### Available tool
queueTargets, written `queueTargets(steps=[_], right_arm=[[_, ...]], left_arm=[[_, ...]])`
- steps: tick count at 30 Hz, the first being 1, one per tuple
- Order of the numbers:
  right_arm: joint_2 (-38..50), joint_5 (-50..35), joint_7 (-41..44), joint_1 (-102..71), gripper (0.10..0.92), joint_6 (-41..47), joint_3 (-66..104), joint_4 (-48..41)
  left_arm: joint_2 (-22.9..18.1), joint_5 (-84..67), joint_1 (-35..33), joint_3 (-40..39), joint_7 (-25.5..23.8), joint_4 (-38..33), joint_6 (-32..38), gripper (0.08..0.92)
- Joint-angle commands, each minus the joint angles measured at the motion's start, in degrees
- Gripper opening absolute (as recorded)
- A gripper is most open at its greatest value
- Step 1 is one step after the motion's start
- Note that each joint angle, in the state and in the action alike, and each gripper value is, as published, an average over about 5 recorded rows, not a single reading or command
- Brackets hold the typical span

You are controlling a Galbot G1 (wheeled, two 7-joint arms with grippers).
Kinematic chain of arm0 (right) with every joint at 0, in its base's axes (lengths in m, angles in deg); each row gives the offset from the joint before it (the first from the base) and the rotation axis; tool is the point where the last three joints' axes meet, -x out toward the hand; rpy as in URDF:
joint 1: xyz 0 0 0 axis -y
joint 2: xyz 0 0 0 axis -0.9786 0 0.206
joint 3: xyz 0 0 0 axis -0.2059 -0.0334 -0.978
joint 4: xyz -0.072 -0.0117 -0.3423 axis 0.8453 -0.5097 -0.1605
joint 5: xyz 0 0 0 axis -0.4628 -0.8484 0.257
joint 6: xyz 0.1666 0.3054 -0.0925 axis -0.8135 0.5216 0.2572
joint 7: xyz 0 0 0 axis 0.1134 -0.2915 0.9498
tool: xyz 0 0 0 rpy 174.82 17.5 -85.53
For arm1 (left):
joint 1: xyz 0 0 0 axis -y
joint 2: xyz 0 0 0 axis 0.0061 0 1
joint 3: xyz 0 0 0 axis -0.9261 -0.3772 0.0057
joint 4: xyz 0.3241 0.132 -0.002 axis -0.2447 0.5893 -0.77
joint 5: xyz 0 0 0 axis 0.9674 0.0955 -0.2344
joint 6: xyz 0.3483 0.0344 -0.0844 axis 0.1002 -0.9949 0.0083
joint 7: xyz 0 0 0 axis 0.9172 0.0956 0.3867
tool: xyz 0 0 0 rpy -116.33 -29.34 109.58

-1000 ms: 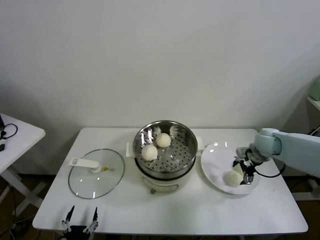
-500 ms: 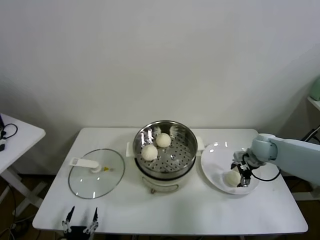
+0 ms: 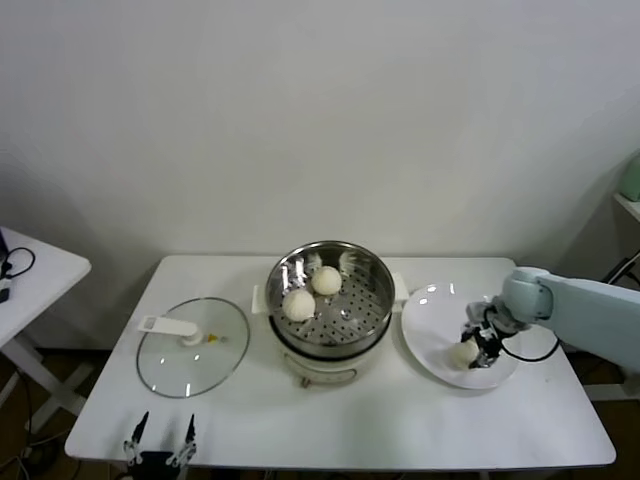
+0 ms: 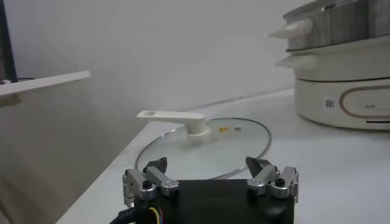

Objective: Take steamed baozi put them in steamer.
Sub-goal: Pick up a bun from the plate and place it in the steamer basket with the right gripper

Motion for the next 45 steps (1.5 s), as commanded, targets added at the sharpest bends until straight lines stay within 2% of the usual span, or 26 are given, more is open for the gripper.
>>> queueTargets(steps=[1, 12, 18, 26, 31, 39, 45], right_arm=[[-1.07, -3.9, 3.17, 19.83, 0.607, -6.15, -11.69, 3.85], [-7.35, -13.03, 10.58, 42.79, 0.602, -19.75, -17.48, 5.85], [-10.77, -13.49, 11.01, 47.25, 0.602, -24.19, -14.07, 13.75], [-15.49, -0.44, 7.62, 42.25, 0.594, -30.52, -6.34, 23.65], [-19.18, 8.88, 5.14, 35.07, 0.594, -32.86, -4.05, 26.42], [-25.12, 21.09, 1.79, 23.17, 0.594, -34.05, -2.25, 20.57], [-27.63, 26.7, 0.78, 16.21, 0.594, -35.11, -1.04, 14.27]], left_arm=[[0.0, 0.11, -0.38, 0.03, -0.06, -0.29, -0.09, 0.823], [0.08, 0.26, -0.6, 0.09, -0.17, -0.95, -0.62, 0.823], [-0.16, 0.7, -0.49, -0.2, -0.13, -0.52, -0.53, 0.823], [-0.25, 0.92, -0.35, -0.23, -0.07, -0.4, -0.51, 0.823], [-0.35, 0.9, -0.37, -0.21, -0.01, -0.16, -0.44, 0.823], [-0.49, 0.76, 0.08, 0.06, 0.05, -0.17, -0.53, 0.823], [-0.57, 0.67, 0.28, 0.23, 0.04, -0.13, -0.58, 0.823]])
